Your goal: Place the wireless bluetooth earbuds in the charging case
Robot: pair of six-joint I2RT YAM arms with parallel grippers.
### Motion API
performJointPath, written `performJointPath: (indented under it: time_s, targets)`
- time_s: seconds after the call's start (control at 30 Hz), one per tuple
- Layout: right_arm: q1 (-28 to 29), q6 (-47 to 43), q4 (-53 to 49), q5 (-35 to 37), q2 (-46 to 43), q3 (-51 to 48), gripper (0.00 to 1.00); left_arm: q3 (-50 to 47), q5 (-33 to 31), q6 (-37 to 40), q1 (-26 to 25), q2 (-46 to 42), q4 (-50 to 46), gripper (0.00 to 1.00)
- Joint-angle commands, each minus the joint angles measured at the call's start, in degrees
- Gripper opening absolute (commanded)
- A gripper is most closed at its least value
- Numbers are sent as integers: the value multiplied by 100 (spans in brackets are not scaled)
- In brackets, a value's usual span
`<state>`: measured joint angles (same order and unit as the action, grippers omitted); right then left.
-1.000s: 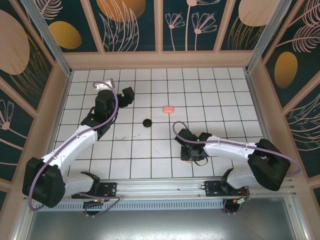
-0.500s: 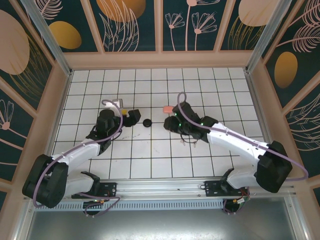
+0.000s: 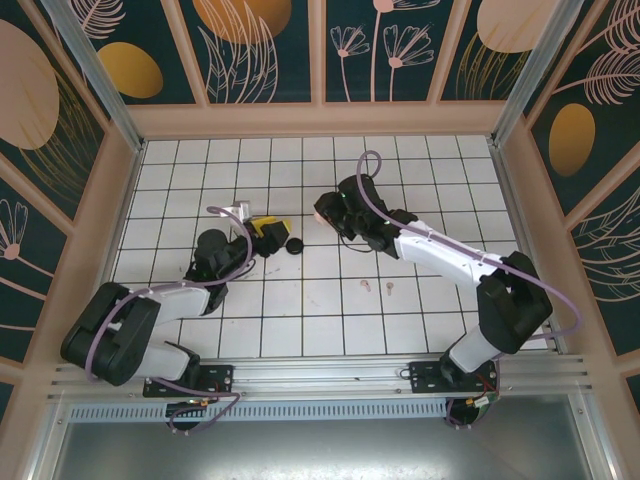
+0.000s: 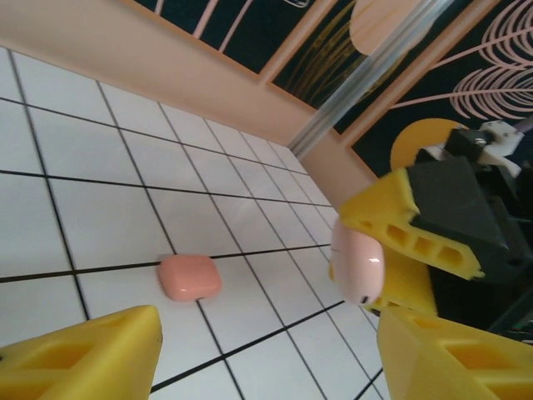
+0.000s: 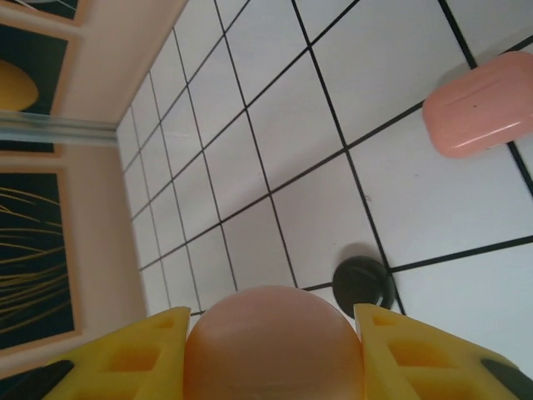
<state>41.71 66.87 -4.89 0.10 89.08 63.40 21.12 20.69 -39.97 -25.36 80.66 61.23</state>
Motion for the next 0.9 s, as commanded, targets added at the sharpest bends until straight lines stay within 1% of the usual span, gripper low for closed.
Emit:
performJointPath:
  time_s: [0.0,0.07,0.17,0.37,0.6,0.87]
  targets:
    - [61,673,448,51,143,214,33,164,194,-162,-178,252,858,65]
    - [87,866,529,52,191,202,32,266,207,-161,-281,439,990,61]
    - [125,1049,654,52,254,208,32,376,199,-205,-393,715,1245,58]
    - [170,1091,708,37,345,305,32,639,317,-388,-511,1259,1686,52]
    - [185,1082,760,-10,307,281,32,917,358,-408,-586,1570,1750,49]
    - [179,1074,828,-67,290,261,31,1168,405,-434,-617,1716,1760,40]
